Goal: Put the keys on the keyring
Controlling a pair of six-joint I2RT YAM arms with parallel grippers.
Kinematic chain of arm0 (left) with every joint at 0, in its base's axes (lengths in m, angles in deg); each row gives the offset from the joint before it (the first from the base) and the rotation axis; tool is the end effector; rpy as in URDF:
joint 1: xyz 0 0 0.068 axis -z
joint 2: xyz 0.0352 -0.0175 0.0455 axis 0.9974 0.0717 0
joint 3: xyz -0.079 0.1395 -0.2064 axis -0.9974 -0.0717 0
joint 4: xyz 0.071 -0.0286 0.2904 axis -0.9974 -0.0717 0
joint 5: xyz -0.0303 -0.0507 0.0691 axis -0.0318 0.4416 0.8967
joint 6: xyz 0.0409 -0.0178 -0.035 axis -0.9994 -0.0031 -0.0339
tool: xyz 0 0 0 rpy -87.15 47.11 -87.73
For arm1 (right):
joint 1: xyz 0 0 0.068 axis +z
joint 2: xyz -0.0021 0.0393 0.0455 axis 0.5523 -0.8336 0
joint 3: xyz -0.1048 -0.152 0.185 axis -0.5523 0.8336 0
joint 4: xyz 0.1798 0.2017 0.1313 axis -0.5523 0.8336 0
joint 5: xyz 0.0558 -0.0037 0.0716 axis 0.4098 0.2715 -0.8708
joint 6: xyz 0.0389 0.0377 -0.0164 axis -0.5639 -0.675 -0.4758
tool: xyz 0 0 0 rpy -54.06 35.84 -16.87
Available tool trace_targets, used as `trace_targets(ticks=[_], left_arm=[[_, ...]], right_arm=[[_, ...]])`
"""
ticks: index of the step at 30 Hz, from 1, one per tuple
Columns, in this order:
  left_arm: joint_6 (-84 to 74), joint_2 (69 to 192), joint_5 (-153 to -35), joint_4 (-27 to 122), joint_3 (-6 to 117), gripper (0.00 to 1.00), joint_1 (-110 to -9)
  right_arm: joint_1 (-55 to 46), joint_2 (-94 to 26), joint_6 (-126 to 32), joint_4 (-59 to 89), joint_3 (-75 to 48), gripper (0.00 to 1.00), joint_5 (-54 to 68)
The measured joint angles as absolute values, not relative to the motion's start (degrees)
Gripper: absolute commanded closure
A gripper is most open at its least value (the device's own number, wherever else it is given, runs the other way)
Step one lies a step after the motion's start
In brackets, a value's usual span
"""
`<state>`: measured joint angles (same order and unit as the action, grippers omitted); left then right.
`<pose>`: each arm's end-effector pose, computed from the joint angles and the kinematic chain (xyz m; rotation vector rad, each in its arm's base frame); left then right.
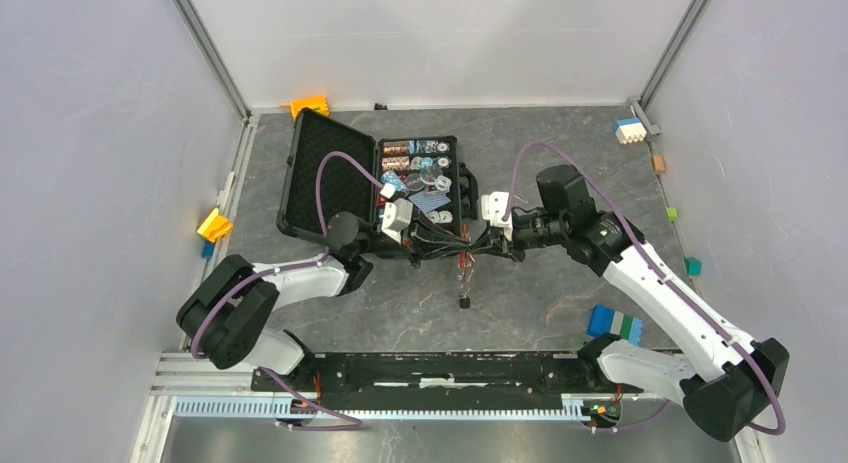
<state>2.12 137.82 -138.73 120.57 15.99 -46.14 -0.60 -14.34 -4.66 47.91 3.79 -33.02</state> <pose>0.2152 -0.2202 0.2233 1.0890 0.9595 -1.3740 0.2106 0.1712 0.3187 -1.5286 1.4391 0.8799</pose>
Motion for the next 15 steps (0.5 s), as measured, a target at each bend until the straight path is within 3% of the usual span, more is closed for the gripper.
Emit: trace_targets(ticks=[6,11,15], left_arm=[[2.09,137.84,-138.19,120.66,15.99,0.98,-46.03],[2.12,137.84,-138.03,120.73,15.99,0.98,-45.92],[2.79,137.86,-137.40,120.79,15.99,0.98,-45.90]], right_arm=[[-1.04,-14.25,-5.88,47.52,3.84,1.00,-33.04],[-1.06,-13.33,-6.10,46.78,4.69,0.87,-33.04],[-1.08,-12.83,-6.10,46.40,4.76,0.85,-33.02]])
